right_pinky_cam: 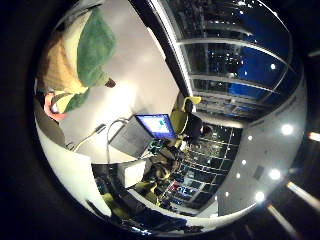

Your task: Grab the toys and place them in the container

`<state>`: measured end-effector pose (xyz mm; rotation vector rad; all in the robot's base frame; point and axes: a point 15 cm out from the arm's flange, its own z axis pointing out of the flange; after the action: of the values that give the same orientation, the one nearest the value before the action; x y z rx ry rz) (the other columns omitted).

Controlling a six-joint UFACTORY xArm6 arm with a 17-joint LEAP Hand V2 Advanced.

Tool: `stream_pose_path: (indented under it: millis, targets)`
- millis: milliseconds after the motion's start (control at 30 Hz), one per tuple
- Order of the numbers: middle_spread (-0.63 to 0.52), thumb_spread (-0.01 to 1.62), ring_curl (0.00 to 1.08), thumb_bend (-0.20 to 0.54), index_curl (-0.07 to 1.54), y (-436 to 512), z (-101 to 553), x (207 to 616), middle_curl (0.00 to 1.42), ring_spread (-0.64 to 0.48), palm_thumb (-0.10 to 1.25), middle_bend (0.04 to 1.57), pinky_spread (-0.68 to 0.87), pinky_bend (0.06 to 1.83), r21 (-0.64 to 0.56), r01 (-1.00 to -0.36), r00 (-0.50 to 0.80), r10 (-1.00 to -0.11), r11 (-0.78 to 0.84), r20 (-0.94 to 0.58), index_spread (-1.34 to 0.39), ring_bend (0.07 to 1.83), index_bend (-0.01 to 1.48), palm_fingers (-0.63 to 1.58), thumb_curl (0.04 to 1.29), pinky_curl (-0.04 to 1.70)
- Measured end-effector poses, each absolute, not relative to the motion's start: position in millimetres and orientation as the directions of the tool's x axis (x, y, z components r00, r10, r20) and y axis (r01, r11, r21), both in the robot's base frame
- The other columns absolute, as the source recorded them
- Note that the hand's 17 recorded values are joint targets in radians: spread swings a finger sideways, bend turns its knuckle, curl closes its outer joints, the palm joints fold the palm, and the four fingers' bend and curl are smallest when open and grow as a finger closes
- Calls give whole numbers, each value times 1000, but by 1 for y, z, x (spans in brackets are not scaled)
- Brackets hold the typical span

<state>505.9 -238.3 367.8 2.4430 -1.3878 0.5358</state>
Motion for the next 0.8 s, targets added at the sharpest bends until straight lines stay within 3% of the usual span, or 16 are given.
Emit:
stream_pose_path:
  millis: [300, 667, 800]
  targets:
    - [-344, 952, 560, -19, 655, -41, 374, 471, 725, -342, 1059, 748, -525, 1027, -18, -750, 616, -708, -662, 346, -500, 986, 422, 1018, 465, 509]
    - [-336, 920, 595, -20, 740, 186, 325, 425, 780, -341, 1046, 742, -523, 1039, -60, -637, 749, -635, -769, 189, -519, 978, 376, 1013, 499, 542]
    - [-337, 913, 607, -20, 770, 235, 317, 434, 797, -343, 1042, 735, -520, 1030, -89, -618, 764, -623, -781, 168, -527, 974, 358, 1011, 510, 552]
